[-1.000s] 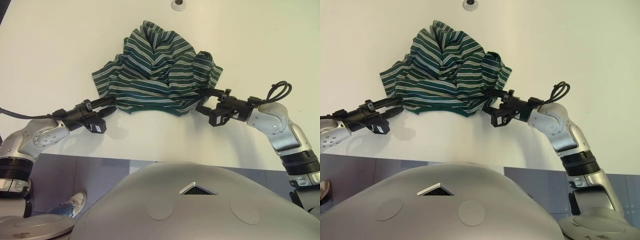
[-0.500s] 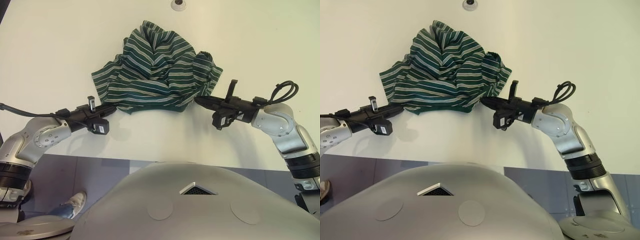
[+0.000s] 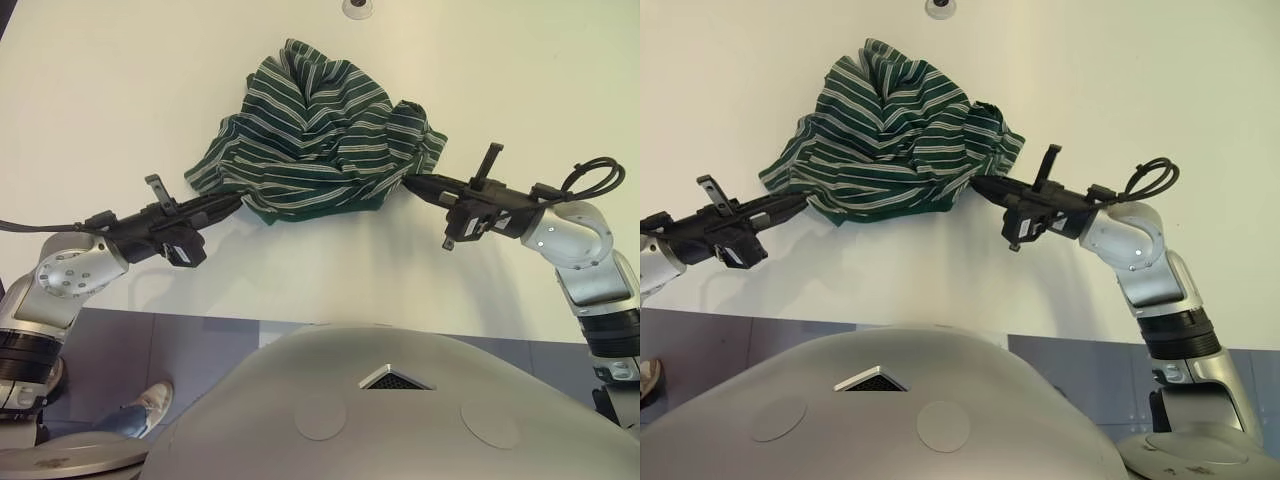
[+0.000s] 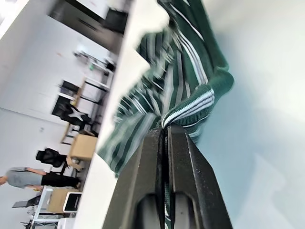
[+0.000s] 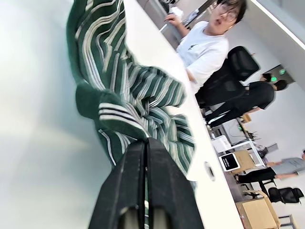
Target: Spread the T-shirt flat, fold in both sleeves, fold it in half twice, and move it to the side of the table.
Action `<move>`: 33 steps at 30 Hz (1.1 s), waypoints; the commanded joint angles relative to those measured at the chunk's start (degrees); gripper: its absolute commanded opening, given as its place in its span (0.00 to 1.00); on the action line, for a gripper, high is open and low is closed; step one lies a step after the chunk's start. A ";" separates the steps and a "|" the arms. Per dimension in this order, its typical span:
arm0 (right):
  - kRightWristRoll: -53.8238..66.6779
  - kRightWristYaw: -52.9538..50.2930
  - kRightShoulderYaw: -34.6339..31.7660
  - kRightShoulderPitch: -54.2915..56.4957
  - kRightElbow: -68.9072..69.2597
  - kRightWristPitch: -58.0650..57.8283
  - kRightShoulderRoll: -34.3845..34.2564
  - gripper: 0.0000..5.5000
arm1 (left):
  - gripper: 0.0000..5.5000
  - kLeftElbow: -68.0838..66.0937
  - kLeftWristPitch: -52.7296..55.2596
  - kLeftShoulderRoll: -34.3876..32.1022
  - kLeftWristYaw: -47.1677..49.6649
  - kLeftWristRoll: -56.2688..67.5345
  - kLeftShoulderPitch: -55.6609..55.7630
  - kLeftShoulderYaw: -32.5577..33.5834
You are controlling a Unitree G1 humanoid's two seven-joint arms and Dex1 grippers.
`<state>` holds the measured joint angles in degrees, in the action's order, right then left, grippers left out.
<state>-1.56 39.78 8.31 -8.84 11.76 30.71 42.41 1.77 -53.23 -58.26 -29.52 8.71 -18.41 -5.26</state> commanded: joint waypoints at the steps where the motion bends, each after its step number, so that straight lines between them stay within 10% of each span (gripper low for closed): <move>1: 9.38 -0.02 -7.24 -0.55 1.73 1.02 1.28 0.01 | 0.00 3.03 -1.79 -0.40 -5.61 22.37 1.23 4.60; 22: 18.16 19.40 -3.93 -12.08 5.36 7.51 8.75 0.01 | 0.00 0.68 -4.86 3.87 -28.33 11.71 -5.51 -1.46; 33: -12.09 5.44 5.77 9.83 -17.66 1.45 -3.77 0.01 | 0.00 -20.15 -1.56 15.42 -20.22 -19.46 13.78 -8.08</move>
<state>-7.05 50.19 13.54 -4.09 -0.73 33.43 40.77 -12.45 -55.76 -45.12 -52.65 -4.19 -9.27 -12.83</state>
